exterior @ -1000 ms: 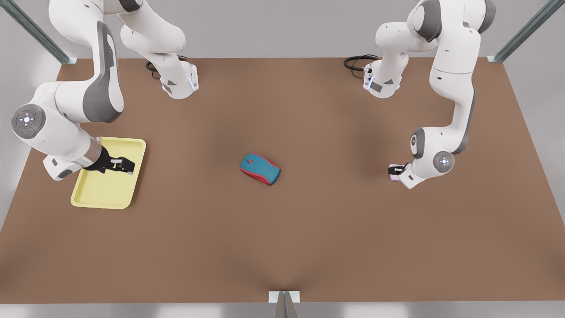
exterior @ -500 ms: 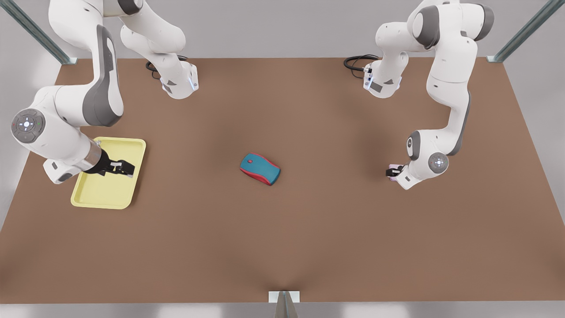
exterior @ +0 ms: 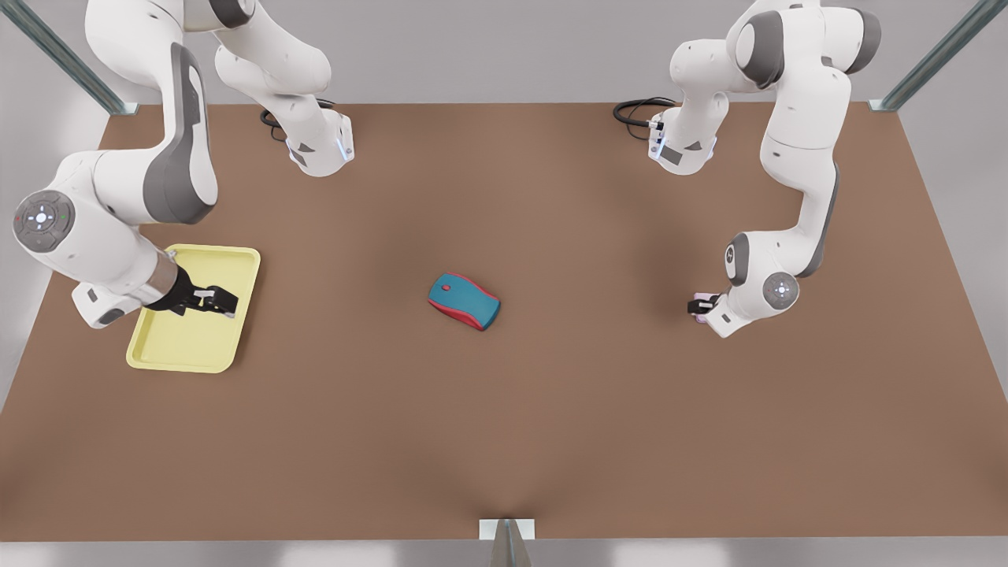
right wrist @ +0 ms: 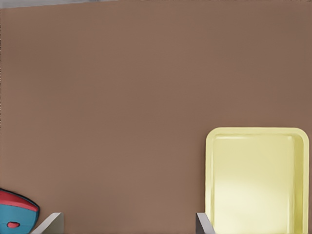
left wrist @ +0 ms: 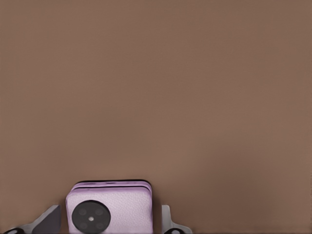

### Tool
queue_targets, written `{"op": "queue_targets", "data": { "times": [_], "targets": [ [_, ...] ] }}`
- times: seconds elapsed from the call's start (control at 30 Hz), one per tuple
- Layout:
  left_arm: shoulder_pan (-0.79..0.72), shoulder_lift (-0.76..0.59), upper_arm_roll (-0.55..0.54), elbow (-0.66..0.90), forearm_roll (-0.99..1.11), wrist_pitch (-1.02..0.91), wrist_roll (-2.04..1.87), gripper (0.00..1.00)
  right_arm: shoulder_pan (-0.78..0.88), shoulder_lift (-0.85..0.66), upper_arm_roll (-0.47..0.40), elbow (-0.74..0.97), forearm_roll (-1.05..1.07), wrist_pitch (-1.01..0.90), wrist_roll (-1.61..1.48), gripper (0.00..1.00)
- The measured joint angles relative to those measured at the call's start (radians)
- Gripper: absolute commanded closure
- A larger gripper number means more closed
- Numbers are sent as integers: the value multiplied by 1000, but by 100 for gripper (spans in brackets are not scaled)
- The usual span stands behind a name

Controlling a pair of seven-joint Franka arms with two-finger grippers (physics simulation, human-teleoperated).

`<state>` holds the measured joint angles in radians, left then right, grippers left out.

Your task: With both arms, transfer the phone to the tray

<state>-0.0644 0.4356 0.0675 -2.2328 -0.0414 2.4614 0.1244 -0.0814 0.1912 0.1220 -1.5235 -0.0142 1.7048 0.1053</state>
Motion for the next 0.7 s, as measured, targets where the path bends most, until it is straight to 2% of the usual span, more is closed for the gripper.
{"op": "queue_targets", "data": {
  "times": [0.1, 0.13, 0.2, 0.27, 0.57, 0.63, 0.7],
  "targets": [
    [0, 4, 0, -2, 0, 1, 0, 0, 0, 1, 0, 0, 1, 0, -1, 0],
    [0, 5, 0, -2, 0, 1, 1, 3, -1, 1, 0, 0, 1, 1, -1, 0],
    [0, 5, 0, -3, 0, 1, 0, 19, -1, 1, 1, -2, 0, 1, -2, 0],
    [0, 6, 0, -3, 3, 2, -3, 26, -26, 0, 24, -5, 0, 3, -3, 0],
    [-7, -35, -1, 23, 6, -30, -20, 26, -44, 2, 45, -8, 0, 9, -5, 0],
    [-46, -62, 0, 67, 3, -70, -32, 26, -44, 2, 45, -8, 0, 9, -5, 0],
    [-123, -61, 0, 174, 3, -139, -55, 26, -44, 2, 45, -7, 0, 9, -5, 0]
  ]
}}
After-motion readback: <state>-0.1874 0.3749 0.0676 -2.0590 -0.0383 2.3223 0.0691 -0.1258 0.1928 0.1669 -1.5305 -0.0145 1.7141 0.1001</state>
